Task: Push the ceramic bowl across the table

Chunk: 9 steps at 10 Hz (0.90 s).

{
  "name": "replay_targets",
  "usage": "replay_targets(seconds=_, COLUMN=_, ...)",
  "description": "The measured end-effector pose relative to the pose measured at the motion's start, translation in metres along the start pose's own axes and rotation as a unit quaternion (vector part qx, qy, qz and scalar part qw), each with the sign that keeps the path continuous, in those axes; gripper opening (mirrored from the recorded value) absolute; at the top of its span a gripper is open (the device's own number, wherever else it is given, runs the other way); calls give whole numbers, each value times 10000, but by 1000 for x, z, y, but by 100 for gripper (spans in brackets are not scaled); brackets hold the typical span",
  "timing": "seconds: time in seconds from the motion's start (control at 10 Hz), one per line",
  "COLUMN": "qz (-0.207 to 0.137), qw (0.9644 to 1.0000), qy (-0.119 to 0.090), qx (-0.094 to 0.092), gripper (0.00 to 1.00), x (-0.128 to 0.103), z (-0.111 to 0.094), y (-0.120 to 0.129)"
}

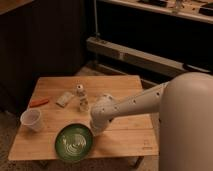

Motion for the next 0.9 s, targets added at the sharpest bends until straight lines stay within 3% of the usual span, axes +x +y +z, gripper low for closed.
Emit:
replay_targets(seconds=0.5, qz=49, qw=9998, qy=93, qx=138, gripper=10, x=-3, z=4, y=4)
replay_targets(seconds=0.9, qz=-55, qw=9998, qy=199, qx=48, gripper=10, x=-6, z=7, y=10)
